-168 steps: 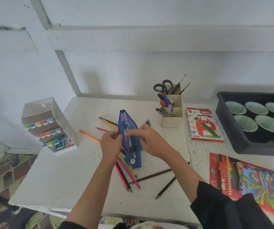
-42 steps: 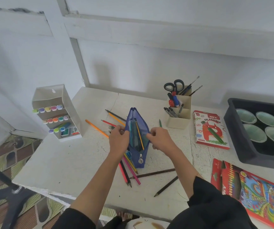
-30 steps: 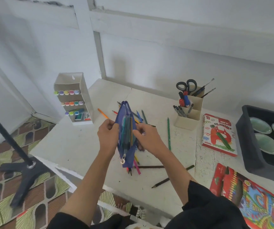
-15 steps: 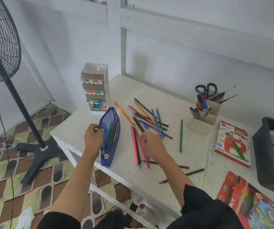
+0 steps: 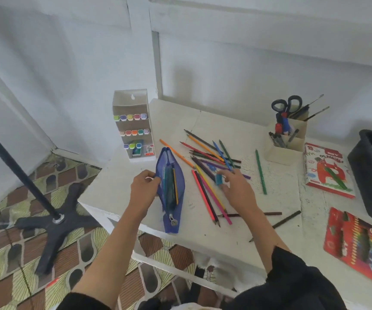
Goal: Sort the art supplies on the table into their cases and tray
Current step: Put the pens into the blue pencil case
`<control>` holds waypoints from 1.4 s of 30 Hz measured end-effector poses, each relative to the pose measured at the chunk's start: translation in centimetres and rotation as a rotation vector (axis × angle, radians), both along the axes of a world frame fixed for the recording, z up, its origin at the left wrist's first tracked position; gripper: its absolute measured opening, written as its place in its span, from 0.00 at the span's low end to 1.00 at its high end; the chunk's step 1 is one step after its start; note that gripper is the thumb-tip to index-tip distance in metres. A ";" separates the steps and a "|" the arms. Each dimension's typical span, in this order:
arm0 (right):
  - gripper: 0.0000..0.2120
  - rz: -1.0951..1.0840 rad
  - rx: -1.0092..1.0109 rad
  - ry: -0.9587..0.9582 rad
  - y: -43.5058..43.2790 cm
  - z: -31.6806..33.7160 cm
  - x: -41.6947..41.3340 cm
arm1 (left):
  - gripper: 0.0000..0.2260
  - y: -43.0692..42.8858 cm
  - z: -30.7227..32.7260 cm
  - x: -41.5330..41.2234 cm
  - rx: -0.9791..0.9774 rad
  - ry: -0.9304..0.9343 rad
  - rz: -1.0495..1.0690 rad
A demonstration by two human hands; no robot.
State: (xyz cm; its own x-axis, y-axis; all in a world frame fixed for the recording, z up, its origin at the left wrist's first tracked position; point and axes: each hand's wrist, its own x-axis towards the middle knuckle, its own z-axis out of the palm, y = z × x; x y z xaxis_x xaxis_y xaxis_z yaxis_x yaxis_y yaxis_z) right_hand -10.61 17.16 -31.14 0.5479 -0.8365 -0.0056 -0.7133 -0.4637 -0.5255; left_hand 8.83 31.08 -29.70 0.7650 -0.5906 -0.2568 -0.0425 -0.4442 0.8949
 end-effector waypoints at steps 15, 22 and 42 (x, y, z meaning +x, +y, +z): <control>0.19 0.076 -0.044 -0.237 6.5 2.7 5.4 | 0.06 0.0 0.5 1.6 0.022 -0.037 -0.185; 0.13 -0.253 0.008 -0.042 1.0 -0.2 0.1 | 0.06 1.0 0.4 2.6 0.050 -0.034 -0.202; 0.05 -0.094 -0.230 0.391 -2.9 -1.2 0.6 | 0.06 0.1 0.5 1.1 0.043 -0.011 -0.129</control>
